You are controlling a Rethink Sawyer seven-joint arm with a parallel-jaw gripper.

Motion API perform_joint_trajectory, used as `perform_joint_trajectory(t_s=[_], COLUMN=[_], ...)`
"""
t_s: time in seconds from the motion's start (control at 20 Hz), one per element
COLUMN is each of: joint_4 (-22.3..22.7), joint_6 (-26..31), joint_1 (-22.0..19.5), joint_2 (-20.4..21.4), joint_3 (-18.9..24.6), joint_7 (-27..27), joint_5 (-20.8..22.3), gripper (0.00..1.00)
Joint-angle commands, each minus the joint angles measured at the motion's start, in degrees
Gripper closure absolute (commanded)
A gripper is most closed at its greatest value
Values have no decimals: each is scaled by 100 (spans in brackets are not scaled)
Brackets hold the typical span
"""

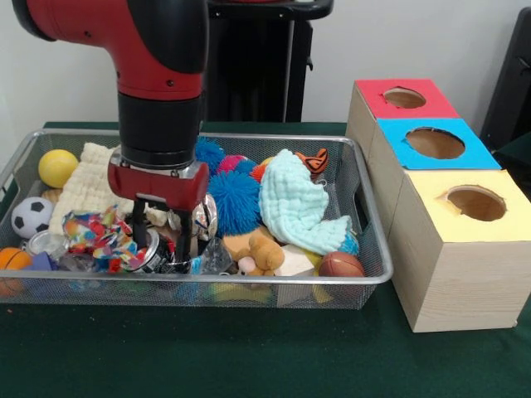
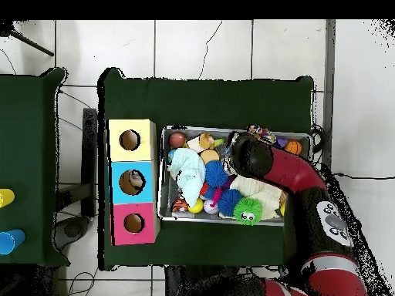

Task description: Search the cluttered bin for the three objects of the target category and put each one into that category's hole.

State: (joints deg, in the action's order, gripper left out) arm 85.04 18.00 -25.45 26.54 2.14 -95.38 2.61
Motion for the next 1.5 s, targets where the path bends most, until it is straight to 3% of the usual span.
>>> perform_joint_trajectory(t_s=[0.05, 0.6, 0.9, 1.25, 1.5], joint_4=[-307, -493, -250, -129, -6], joint_6=[696, 838, 1240, 1680, 1577], joint_1=[107, 231, 539, 657, 647], joint_2=[-201, -286, 6, 270, 199], joint_3=[-3, -72, -464, -637, -604], joint_7=[-946, -971, -1214, -1172, -1220], joint_5=[-315, -500, -603, -697, -799], gripper=[0, 0, 0, 0, 0])
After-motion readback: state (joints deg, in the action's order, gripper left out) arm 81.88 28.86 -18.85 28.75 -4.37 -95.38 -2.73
